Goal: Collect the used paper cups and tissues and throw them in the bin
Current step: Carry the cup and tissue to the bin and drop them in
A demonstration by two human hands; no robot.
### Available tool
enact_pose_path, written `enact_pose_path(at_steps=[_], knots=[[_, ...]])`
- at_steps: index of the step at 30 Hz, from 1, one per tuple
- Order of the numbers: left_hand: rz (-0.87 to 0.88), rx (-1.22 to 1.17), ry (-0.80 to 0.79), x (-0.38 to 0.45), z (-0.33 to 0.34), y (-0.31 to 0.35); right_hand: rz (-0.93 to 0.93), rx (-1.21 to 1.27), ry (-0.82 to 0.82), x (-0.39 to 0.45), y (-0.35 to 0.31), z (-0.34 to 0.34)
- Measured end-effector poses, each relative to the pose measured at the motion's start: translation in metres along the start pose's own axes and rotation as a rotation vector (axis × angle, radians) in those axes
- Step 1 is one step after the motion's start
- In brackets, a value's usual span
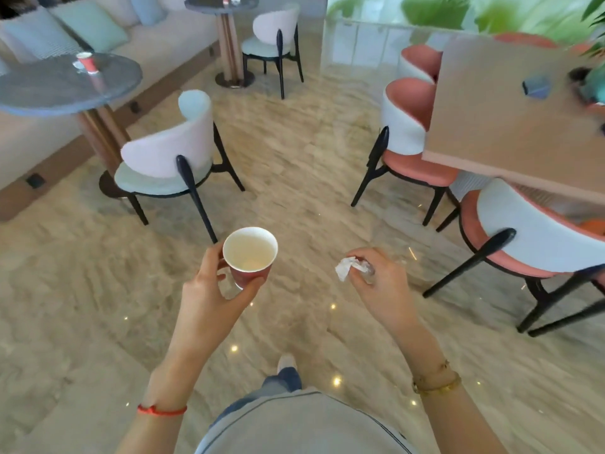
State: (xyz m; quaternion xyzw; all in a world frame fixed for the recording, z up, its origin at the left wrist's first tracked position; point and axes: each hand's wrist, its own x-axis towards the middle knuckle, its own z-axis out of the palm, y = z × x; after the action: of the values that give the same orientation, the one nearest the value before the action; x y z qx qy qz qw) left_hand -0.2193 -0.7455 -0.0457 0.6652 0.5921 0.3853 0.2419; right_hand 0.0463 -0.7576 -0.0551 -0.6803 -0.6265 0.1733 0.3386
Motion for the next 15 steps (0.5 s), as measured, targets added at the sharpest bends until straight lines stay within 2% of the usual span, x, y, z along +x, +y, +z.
enact_pose_path(at_steps=[8, 15], knots=[[0.132, 0.013, -0.128, 0.196, 0.058, 0.004, 0.094, -0.009, 0.121, 0.156, 0.023, 0.004], [0.150, 0.004, -0.197, 0.336, 0.129, -0.009, 0.187, -0.025, 0.141, 0.283, 0.077, 0.018]])
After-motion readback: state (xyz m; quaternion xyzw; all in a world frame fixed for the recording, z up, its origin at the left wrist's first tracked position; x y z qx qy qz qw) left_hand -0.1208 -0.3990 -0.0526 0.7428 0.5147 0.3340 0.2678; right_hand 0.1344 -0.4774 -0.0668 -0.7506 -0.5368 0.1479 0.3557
